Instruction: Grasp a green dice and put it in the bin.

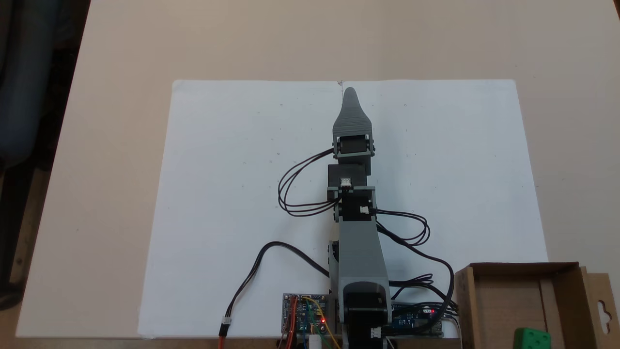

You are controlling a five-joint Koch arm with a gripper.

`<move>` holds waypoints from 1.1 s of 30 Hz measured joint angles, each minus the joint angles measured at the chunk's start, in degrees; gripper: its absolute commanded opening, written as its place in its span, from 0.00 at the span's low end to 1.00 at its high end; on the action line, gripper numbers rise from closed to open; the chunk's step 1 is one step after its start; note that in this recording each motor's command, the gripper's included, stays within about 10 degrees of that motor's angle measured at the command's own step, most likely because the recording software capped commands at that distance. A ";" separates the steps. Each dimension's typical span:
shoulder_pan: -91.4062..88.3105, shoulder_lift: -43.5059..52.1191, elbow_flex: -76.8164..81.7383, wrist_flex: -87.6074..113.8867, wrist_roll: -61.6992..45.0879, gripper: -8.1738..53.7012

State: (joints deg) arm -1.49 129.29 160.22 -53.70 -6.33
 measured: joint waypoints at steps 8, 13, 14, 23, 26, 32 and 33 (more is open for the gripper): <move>-0.09 0.00 6.33 -13.97 0.00 0.84; -0.09 0.00 11.51 -21.80 0.00 0.84; -0.09 0.00 13.01 -23.64 0.00 0.85; 0.35 0.00 15.38 -36.12 0.09 0.86; 0.44 0.00 15.38 -36.47 0.09 0.85; 0.44 0.00 15.38 -36.47 0.09 0.85; 0.44 0.00 15.38 -36.47 0.09 0.85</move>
State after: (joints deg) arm -1.05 129.29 175.61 -90.18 -6.24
